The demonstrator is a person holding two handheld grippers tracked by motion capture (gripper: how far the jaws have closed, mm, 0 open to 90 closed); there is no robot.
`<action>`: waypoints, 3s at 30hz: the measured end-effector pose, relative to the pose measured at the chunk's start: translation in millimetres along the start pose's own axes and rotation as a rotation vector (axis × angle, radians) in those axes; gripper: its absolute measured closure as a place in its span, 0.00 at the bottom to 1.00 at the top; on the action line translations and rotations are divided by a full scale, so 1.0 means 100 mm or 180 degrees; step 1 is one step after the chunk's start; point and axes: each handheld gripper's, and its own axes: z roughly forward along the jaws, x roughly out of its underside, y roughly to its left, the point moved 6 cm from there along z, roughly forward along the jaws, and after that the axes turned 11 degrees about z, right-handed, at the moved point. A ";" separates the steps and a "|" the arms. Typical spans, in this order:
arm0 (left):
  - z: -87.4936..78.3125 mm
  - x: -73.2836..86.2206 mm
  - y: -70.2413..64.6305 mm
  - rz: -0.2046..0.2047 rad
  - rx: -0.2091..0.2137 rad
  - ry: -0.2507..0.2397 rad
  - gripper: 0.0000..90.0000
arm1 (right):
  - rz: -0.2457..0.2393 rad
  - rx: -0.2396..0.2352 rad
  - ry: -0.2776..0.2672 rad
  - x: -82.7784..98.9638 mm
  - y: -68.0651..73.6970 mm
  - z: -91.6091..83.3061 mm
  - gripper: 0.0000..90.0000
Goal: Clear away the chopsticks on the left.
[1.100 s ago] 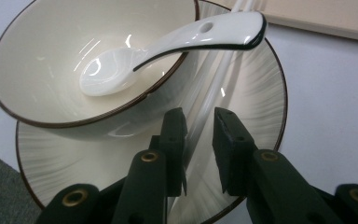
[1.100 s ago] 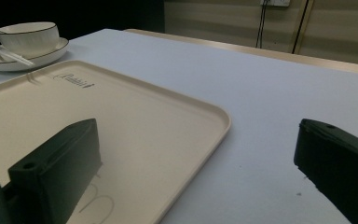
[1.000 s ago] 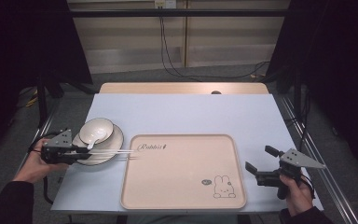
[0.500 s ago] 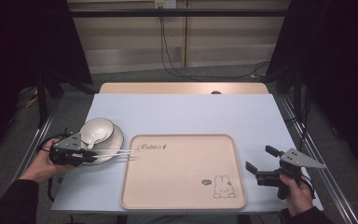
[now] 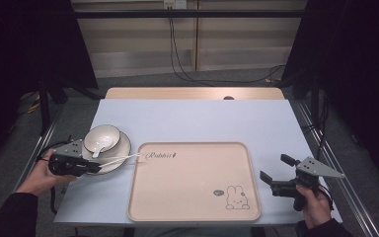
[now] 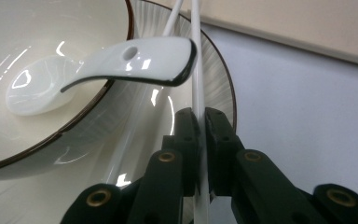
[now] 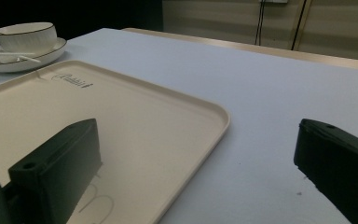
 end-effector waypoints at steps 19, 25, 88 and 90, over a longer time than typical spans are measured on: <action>-0.22 -0.26 -0.36 -0.0704 -0.0355 -0.0331 0.94 | 0.0012 -0.0018 -0.0012 -0.01 0.01 0.00 0.00; -0.27 -0.39 -0.53 -0.0953 -0.0482 -0.0393 0.94 | 0.0015 -0.0021 -0.0017 -0.01 0.01 0.00 0.00; 1.15 -1.05 -0.79 -0.2975 -0.1237 0.0069 0.94 | -0.0038 -0.0055 0.0012 0.00 0.02 0.01 0.00; 1.16 -1.06 -0.80 -0.2946 -0.1240 0.0032 0.91 | -0.0034 -0.0054 0.0012 0.00 0.02 0.01 0.00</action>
